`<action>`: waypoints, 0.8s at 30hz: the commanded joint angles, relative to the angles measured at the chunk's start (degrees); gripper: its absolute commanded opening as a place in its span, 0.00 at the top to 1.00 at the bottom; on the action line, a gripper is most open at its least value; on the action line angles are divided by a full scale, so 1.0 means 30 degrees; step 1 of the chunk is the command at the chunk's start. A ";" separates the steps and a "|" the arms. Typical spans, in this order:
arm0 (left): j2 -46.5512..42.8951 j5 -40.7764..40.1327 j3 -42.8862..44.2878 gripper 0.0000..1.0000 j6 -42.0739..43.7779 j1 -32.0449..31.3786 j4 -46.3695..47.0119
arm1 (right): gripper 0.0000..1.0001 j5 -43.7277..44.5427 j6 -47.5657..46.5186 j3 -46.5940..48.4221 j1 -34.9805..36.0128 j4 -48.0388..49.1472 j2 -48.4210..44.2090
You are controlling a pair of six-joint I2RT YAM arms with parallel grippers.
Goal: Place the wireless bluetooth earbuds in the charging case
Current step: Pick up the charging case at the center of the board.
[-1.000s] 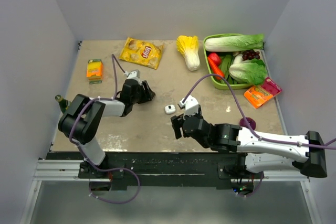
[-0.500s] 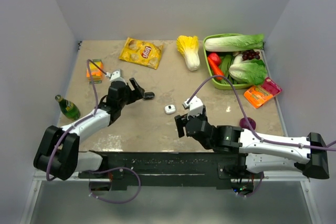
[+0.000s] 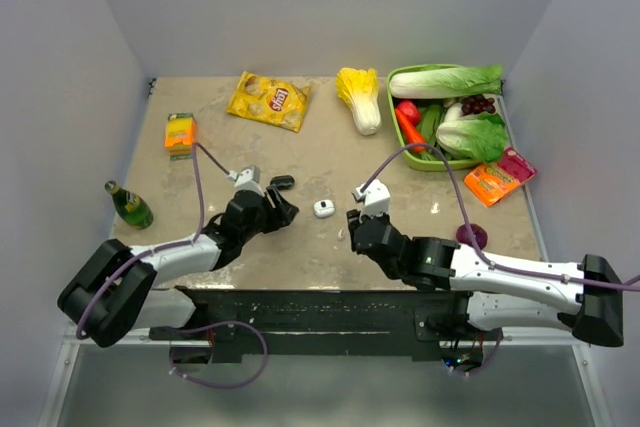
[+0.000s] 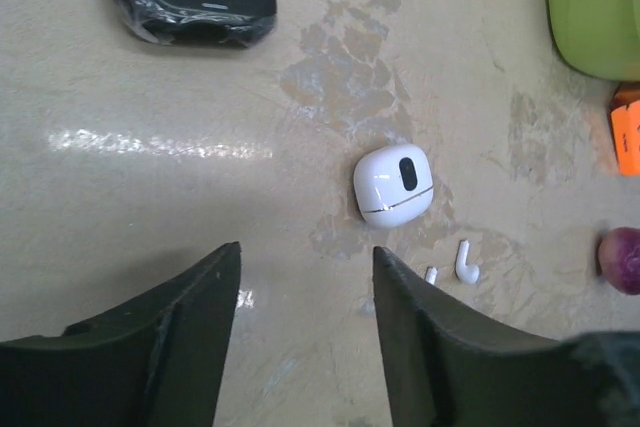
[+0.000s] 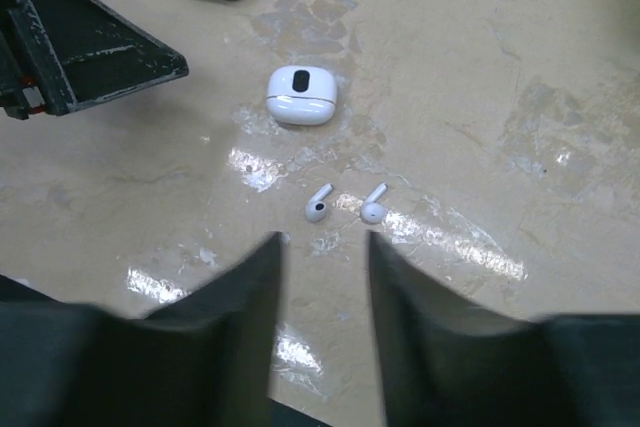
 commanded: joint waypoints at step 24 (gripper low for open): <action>-0.2653 -0.0645 -0.2736 0.79 0.0881 -0.1573 0.1118 | 1.00 -0.7582 0.0657 0.1364 -0.6404 0.7876 1.0856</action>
